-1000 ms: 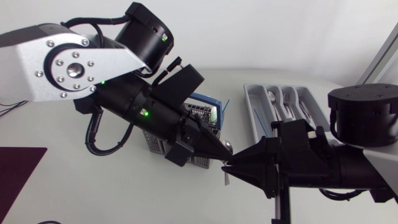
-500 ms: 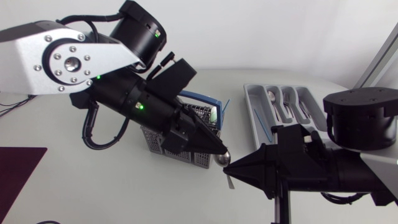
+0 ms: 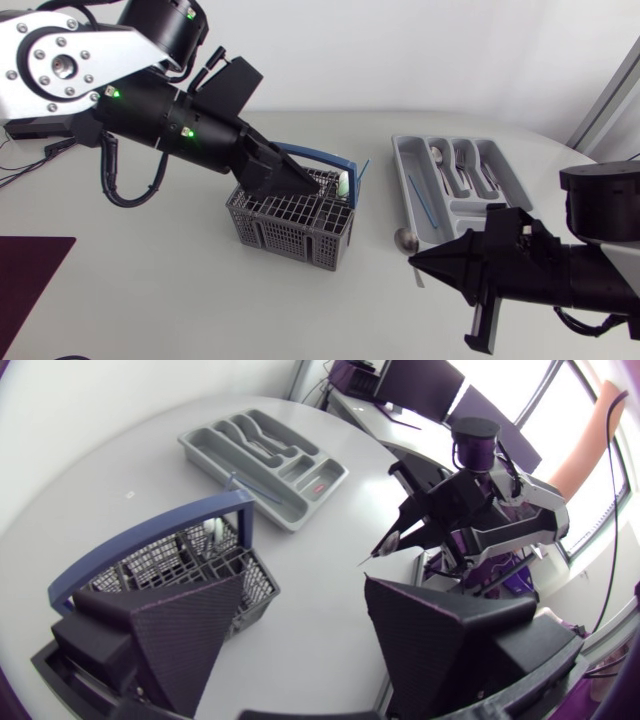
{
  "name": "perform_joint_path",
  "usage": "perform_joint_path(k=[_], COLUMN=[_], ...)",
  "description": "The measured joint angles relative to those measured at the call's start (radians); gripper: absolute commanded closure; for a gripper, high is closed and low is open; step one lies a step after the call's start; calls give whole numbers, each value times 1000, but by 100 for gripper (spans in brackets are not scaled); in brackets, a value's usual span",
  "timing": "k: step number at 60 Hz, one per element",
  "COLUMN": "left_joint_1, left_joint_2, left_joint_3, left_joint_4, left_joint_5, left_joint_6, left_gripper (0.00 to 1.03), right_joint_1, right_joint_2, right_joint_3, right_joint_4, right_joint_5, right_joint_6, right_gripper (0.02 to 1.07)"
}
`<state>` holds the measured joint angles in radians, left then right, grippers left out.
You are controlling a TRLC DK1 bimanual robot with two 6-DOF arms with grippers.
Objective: Unload the cutlery basket into the drawer organizer.
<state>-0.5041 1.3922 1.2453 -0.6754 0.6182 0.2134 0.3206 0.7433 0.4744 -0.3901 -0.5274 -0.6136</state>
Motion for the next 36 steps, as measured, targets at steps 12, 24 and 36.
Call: perform_joint_path(k=[12,24,36], left_joint_1=[69,130,169], left_joint_2=[-56,-99,-126], left_joint_3=[-90,-153,-192], left_joint_4=[0,0,0], left_joint_5=[-63,-75,-82], left_joint_6=[23,52,76], left_gripper=[5,5,5], right_joint_1=[-245,-443,-603], right_joint_2=[32,169,369], right_joint_3=[-20,-20,-16], right_joint_4=[15,116,256], right_joint_5=[-19,-29,-24], right_joint_6=[-214,-397,-571], right_gripper=[101,101,101])
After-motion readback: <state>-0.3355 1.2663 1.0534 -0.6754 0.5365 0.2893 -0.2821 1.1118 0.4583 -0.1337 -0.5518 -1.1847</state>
